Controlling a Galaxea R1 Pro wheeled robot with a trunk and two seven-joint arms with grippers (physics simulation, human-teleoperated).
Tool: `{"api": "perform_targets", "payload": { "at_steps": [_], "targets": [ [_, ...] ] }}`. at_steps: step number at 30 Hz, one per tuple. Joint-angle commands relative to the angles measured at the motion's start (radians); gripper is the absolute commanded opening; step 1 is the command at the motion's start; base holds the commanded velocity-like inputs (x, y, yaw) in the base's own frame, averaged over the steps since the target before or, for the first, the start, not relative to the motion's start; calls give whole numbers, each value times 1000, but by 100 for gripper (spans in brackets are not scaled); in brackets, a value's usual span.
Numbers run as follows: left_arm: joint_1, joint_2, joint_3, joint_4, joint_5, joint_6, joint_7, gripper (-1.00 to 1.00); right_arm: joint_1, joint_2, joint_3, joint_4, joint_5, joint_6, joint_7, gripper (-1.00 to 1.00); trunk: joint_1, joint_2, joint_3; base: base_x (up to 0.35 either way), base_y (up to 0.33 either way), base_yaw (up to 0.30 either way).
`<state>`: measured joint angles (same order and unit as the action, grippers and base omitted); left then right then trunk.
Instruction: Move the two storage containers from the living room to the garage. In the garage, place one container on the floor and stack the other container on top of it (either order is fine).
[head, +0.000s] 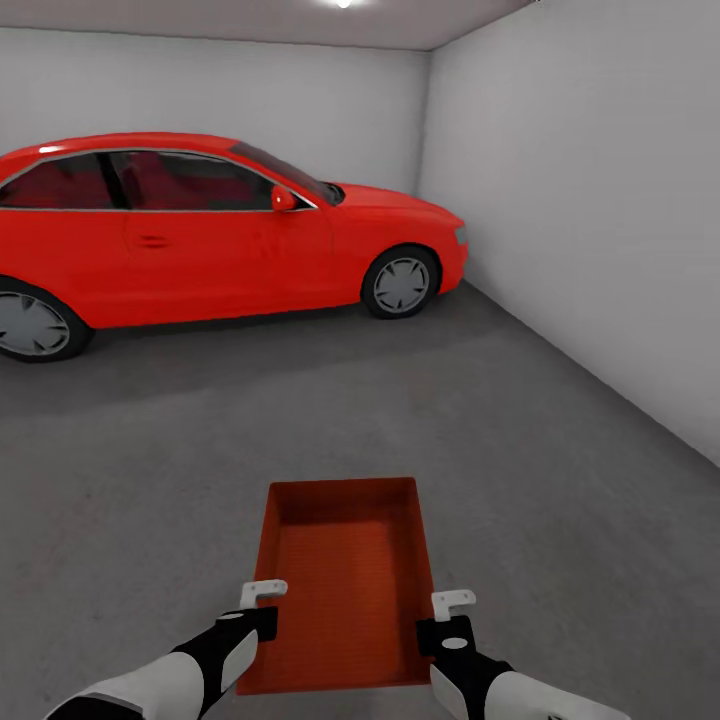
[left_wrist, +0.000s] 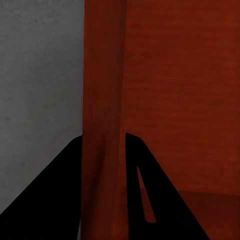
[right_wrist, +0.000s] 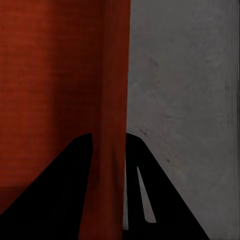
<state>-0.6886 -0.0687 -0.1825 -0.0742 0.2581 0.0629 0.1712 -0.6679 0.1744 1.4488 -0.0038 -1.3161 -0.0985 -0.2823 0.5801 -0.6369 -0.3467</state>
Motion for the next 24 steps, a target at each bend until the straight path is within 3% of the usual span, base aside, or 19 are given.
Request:
{"api": "perform_targets", "payload": {
  "at_steps": [1,24],
  "targets": [
    [0,14,74,-1,33,8,13,-100,-1,-3,-15,1,6,-20,-14,-100,0,-1,-1,0,0,-286],
    [0,14,74,-1,33,9,13,-100,-1,-3,-15,0,6,-20,-14,-100,0,-1,-1,0,0,-286]
  ]
}}
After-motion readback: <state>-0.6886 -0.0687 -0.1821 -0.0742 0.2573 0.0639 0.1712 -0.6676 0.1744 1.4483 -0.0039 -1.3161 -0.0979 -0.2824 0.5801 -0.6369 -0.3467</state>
